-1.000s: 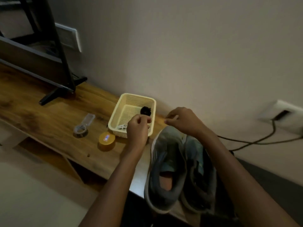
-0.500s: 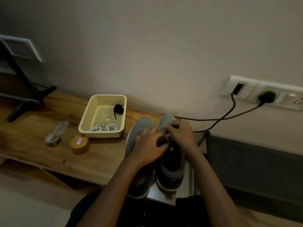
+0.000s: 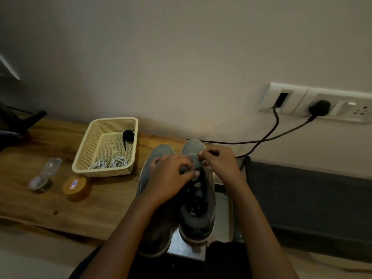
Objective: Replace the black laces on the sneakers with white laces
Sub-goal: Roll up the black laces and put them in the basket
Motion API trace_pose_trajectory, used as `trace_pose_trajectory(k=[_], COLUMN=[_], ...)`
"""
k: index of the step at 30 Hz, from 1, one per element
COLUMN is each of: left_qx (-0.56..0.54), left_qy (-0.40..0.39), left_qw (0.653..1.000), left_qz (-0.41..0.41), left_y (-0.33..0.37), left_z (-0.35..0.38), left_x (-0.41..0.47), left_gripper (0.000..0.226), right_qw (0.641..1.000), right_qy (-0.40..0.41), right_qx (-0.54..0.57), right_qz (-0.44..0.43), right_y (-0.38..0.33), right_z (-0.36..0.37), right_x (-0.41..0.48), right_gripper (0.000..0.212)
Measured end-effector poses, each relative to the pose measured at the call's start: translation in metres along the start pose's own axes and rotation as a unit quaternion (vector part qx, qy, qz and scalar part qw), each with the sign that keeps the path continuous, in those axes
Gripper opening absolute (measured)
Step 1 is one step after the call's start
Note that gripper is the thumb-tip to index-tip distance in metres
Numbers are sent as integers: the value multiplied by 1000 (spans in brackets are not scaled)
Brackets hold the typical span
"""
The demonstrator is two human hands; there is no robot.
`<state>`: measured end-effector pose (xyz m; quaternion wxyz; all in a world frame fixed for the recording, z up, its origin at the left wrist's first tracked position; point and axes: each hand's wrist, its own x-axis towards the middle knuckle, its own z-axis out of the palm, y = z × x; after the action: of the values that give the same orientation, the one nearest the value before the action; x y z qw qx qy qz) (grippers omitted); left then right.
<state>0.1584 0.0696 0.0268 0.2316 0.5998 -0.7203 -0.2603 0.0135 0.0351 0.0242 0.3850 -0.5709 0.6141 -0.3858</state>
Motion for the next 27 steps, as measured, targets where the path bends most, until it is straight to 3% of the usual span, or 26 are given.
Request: trace_pose_trajectory(k=[3, 7, 9, 11, 13, 15, 17, 21, 23, 24, 25, 27], left_qx=[-204, -249, -268, -332, -463, -577, -645, -744, -763, -759, -737, -639], left_qy=[102, 107, 115, 118, 89, 66, 92, 189, 223, 230, 227, 186], left_qw=[973, 961, 954, 930, 868, 793, 734, 606, 574, 580, 611, 727], left_qz=[-43, -49, -64, -102, -157, -183, -194, -207, -194, -185, -179, -171], left_y=[-10, -20, -21, -20, -19, -22, -28, -40, -43, -44, -44, -37], left_z=[-8, -14, -15, -18, -24, -32, -40, -49, -51, -52, -52, -50], left_x=[6, 10, 12, 11, 9, 9, 12, 17, 17, 17, 17, 13], left_gripper=[5, 9, 12, 11, 11, 13, 14, 13, 12, 11, 12, 16], right_qw=[995, 985, 987, 981, 944, 881, 843, 835, 863, 906, 949, 976], right_qy=[-41, -126, -113, -59, -6, 48, 108, 184, 203, 221, 231, 198], right_qx=[91, 114, 110, 184, 326, 459, 510, 499, 449, 354, 213, 11], right_qz=[3, -17, -8, 19, 59, 103, 135, 144, 111, 77, 24, -92], right_y=[-10, -18, -20, -23, -25, -25, -22, -22, -20, -16, -14, -13], right_z=[-3, 1, 8, 11, 10, 7, 5, 11, 14, 16, 17, 21], right_x=[-9, -14, -13, -11, -8, -5, -3, -3, -2, -1, 0, -1], right_gripper=[20, 8, 12, 14, 15, 17, 18, 21, 21, 19, 18, 24])
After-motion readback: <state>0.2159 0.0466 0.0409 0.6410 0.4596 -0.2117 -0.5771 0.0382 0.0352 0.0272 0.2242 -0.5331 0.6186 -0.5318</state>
